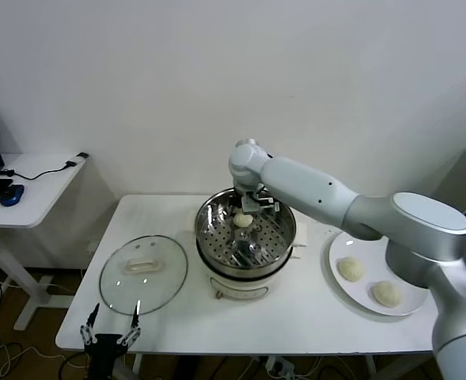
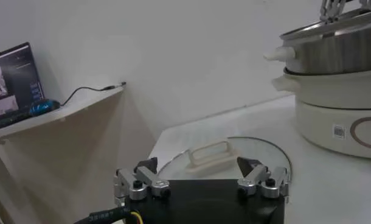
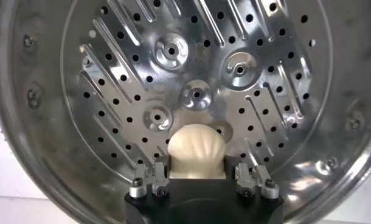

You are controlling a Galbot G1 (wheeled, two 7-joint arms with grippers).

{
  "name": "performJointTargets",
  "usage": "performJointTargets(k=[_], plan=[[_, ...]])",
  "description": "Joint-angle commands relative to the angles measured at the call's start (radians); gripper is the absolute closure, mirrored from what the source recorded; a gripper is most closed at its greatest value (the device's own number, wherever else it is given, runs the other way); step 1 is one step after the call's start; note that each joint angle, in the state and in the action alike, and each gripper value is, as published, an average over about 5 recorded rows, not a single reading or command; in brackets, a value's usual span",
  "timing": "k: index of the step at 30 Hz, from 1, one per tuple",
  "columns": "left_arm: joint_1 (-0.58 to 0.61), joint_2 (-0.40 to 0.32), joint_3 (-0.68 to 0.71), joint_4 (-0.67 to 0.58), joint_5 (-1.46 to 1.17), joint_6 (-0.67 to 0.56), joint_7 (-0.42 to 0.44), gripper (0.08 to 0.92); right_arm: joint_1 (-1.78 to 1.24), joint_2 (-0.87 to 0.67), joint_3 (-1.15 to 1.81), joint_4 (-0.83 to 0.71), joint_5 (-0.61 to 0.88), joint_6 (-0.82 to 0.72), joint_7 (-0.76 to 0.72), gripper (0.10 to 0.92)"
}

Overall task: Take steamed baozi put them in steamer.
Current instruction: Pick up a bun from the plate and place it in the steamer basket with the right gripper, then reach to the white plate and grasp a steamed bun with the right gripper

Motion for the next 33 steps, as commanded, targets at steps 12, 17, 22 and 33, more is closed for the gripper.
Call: performJointTargets(k=[12, 17, 22, 33], plan=[[0.010, -0.003, 0.003, -0.026, -0.002, 0.007, -0.001, 0.177, 0.186, -0.155, -0.012, 0.150, 0.364, -0.074, -0.103, 0.203], [0.019, -0.003, 0.004, -0.034, -0.002, 0.004, -0.002, 0.177, 0.349, -0.353, -0.173, 0.223, 0.680, -0.303, -0.090, 0.203], [0.029, -0.003, 0.008, -0.044, -0.003, 0.001, -0.002, 0.177, 0.515, -0.534, -0.438, 0.271, 1.036, -0.621, 0.035, 0.203], [0.042, -0.003, 0.015, -0.050, -0.008, -0.007, -0.003, 0.177, 0.370, -0.856, -0.494, 0.328, 1.327, -0.988, 0.036, 0.203]])
